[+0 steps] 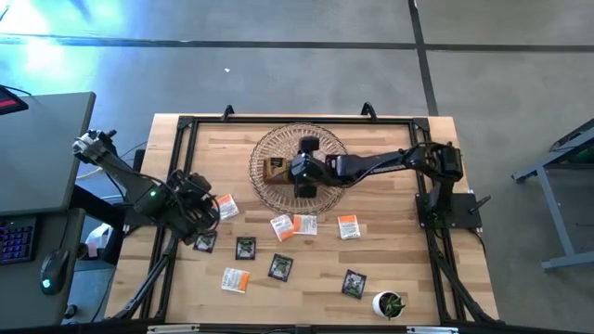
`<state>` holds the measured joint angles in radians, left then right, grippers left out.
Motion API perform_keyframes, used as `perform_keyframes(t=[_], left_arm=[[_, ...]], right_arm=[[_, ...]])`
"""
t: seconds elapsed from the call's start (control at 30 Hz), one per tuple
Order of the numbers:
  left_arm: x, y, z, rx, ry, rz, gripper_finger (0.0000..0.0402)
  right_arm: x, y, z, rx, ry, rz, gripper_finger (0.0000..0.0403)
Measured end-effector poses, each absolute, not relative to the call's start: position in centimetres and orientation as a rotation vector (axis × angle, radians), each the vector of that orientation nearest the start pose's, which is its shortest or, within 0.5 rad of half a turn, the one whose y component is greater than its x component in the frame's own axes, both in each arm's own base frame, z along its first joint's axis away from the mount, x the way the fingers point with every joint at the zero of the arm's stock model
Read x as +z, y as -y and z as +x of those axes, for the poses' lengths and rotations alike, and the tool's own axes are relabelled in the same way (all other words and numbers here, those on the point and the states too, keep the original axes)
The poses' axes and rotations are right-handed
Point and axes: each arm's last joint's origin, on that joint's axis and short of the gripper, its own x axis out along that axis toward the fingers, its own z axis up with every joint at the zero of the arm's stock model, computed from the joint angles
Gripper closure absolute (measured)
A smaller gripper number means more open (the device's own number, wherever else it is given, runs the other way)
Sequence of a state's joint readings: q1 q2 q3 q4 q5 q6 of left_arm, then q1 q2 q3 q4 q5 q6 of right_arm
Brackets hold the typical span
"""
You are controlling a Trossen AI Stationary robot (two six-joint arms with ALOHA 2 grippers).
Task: Pick & Place Tea
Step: Put the black tea bag into the middle section of the wooden organizer
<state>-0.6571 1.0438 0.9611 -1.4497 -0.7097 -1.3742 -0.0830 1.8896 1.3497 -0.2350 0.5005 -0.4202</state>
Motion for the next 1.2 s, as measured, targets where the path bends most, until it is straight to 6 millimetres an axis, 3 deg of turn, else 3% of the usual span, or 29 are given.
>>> perform_keyframes(t=[0.13, 0.3, 0.4, 0.53, 0.7, 0.83, 0.97, 1.2], left_arm=[[25.8, 6.6, 11.5, 0.804, -0.901, -0.287, 0.0250], [23.4, 6.6, 11.3, 0.821, -0.949, -0.326, 0.0250], [22.6, 6.7, 11.4, 0.802, -0.952, -0.355, 0.0250], [22.3, 7.0, 11.7, 0.763, -0.947, -0.354, 0.0250], [22.4, 7.1, 12.0, 0.739, -0.919, -0.351, 0.0250], [22.4, 7.1, 12.0, 0.741, -0.918, -0.355, 0.0250], [22.4, 7.1, 12.0, 0.741, -0.917, -0.355, 0.0250], [22.4, 7.1, 12.0, 0.741, -0.914, -0.355, 0.0250]], right_arm=[[23.5, 2.0, 41.6, -0.326, -0.833, -0.559, 0.0238], [25.1, -1.0, 42.2, -0.218, -0.758, -0.423, 0.0257], [24.9, -2.4, 42.2, -0.101, -0.735, -0.315, 0.0264], [23.0, -3.1, 41.6, -0.108, -0.793, -0.343, 0.0269], [20.4, -0.9, 40.7, -0.181, -0.859, -0.324, 0.0275], [18.4, 1.4, 40.0, -0.184, -0.854, -0.248, 0.0324], [17.5, 3.8, 39.7, -0.201, -0.814, -0.194, 0.0393], [17.1, 6.2, 39.2, -0.152, -0.816, -0.114, 0.0399]])
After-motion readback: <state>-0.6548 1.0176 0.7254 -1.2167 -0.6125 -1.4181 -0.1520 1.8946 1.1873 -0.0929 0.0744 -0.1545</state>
